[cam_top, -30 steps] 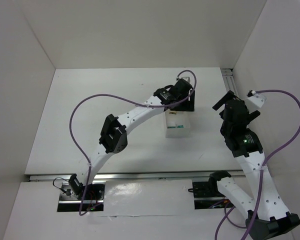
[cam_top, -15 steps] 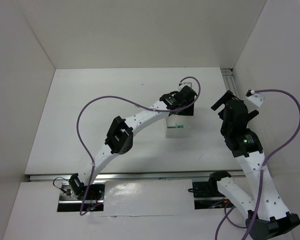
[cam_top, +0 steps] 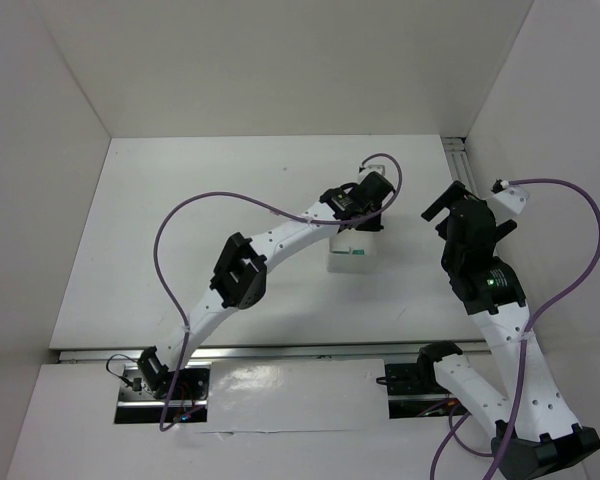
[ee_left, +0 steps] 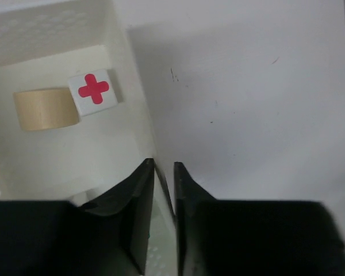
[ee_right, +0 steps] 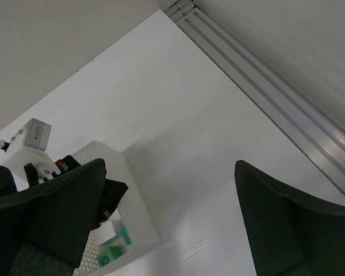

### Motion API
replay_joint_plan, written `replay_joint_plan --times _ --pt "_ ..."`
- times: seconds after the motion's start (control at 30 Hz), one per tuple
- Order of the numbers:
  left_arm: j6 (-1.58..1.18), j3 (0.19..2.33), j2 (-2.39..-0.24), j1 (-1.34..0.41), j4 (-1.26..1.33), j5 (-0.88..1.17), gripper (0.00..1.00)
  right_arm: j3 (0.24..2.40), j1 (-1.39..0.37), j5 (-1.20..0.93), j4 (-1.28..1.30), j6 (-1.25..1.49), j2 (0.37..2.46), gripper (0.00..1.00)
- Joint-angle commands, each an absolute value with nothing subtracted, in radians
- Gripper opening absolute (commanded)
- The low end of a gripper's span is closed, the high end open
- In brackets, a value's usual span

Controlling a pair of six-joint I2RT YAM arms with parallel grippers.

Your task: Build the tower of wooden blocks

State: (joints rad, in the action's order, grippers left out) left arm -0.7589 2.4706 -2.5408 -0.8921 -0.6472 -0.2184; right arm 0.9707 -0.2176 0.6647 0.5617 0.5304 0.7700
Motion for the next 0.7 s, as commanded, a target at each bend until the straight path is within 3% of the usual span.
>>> replay_joint_plan --times 0.0,0.23,0.53,0.67 --pt "-0.735 2.459 -2.485 -0.9 -0.63 -0.204 0.25 0.98 -0.213 0.658 0.538 0.541 0.761 1.0" --pt "-0.726 2.375 -2.352 -0.9 -0.6 -0.122 0.0 0.989 -0.213 0.658 0.538 0.541 0.761 1.0" --pt "-0.788 2.174 -2.183 -0.756 -0.385 0.358 0.0 1.011 -0.213 0.667 0.557 0.541 0.752 1.0" --pt "-0.876 1.949 -2.123 -0.663 -0.129 0.671 0.0 1.011 -0.213 0.667 0.566 0.541 0.752 1.0"
